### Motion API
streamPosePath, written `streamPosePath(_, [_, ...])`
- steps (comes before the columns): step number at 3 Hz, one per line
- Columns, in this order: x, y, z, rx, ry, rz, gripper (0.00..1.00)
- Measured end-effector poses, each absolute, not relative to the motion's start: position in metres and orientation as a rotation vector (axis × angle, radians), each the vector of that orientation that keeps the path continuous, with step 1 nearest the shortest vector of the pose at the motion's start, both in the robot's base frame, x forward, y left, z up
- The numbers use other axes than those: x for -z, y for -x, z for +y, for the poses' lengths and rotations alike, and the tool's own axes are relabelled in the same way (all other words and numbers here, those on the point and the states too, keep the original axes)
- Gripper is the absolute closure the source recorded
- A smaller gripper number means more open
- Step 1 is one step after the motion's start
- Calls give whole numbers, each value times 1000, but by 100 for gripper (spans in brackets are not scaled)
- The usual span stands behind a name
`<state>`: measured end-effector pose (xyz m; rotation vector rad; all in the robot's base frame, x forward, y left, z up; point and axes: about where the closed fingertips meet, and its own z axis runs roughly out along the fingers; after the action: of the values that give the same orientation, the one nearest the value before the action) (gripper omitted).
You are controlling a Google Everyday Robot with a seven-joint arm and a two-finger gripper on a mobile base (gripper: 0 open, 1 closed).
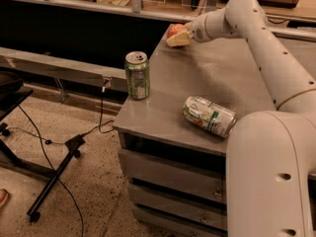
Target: Move apple near green can
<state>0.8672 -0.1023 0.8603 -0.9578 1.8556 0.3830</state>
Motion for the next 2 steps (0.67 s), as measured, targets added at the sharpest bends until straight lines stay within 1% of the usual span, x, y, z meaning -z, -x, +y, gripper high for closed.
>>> streamPosePath(1, [-859, -864, -95, -395, 999, 1843, 69])
streamPosePath(2, [-872, -856, -92, -516, 977, 1791, 92])
